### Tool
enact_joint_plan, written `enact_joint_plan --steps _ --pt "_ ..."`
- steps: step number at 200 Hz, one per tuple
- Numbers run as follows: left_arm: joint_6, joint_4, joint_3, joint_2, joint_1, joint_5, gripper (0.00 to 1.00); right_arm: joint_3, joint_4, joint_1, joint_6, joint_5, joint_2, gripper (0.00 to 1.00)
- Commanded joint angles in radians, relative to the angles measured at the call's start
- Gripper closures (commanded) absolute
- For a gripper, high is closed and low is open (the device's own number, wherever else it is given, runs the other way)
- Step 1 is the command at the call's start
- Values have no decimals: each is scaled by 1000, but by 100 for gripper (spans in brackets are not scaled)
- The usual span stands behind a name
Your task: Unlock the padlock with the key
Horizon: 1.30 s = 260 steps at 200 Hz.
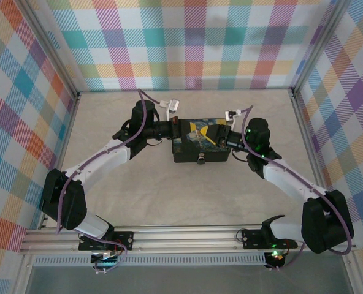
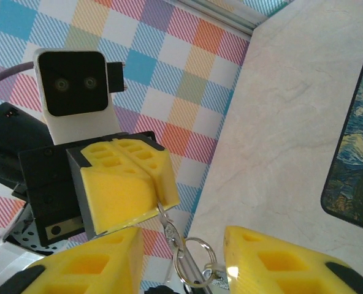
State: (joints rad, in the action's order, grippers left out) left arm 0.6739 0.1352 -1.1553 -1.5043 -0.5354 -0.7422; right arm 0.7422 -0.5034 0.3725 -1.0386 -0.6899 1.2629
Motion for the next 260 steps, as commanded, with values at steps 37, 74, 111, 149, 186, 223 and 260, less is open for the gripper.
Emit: enact_joint_plan --steps 37,74,111,149,186,223,260 --pt "36 70 5 10 -5 -2 100 -26 -120 17 -66 -15 29 65" --pt "42 81 7 8 -5 -2 100 -27 -164 26 -80 -16 33 68" --pt "48 90 16 10 -5 1 100 -21 -190 42 -98 -22 50 70" --pt "47 93 22 12 -5 5 100 -18 -206 51 -108 -18 60 74" --pt "51 101 31 16 -5 3 100 -24 -236 51 -134 -1 70 76" --pt "52 103 35 19 -5 4 100 -26 -257 51 -147 0 76 81" --pt "58 113 41 19 -5 4 100 -29 -257 51 -149 0 74 87"
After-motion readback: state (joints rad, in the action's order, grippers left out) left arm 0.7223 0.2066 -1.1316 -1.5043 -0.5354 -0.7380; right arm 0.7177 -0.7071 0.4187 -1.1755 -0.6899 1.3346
